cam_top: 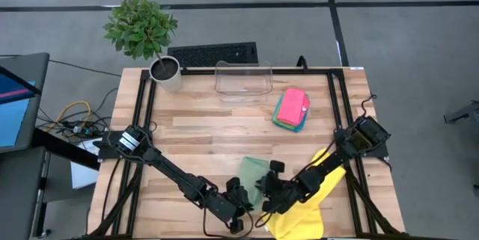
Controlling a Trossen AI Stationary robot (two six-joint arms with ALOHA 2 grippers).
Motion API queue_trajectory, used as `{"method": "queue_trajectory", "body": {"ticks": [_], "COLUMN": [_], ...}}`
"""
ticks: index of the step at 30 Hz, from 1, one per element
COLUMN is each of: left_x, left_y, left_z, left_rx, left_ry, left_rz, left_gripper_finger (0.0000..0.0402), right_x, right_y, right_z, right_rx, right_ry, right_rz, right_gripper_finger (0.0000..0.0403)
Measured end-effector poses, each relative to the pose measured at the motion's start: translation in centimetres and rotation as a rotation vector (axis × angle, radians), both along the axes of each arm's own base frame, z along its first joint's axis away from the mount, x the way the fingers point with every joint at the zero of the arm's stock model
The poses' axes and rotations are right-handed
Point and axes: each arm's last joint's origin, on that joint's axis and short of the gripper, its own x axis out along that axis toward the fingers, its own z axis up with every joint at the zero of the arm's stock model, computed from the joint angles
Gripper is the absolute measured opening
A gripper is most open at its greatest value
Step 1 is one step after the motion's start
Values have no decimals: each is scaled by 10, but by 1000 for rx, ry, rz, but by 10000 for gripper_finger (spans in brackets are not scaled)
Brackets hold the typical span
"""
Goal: Fold microfiber towels
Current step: Fold the light green microfiber towel
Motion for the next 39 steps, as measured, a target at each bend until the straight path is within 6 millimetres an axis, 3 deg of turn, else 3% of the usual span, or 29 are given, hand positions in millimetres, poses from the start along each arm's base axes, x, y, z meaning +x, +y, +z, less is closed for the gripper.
{"method": "queue_trajectory", "body": {"ticks": [9,14,17,21,25,31,34,39], "left_x": [4,12,7,0,-8,-12,-15,-16], "left_y": [3,2,1,-1,-3,-4,-1,2], "left_z": [3,34,36,25,13,5,-7,-8], "left_rx": [-46,-65,40,111,133,159,179,202], "left_ry": [30,-14,56,129,153,132,182,165], "left_rz": [-73,-84,-54,4,32,65,62,98], "left_gripper_finger": [135,171,173,170,161,138,127,111], "right_x": [0,-13,-18,-22,-28,-20,-14,0], "right_y": [-2,-3,-3,-2,4,35,40,56], "right_z": [-2,-12,-15,-11,7,35,24,0], "right_rx": [-2,4,13,-14,-22,98,120,202], "right_ry": [7,29,34,22,-68,-348,-355,-296], "right_rz": [-4,-27,-52,-56,-67,66,91,146], "right_gripper_finger": [92,92,92,92,92,92,92,92]}}
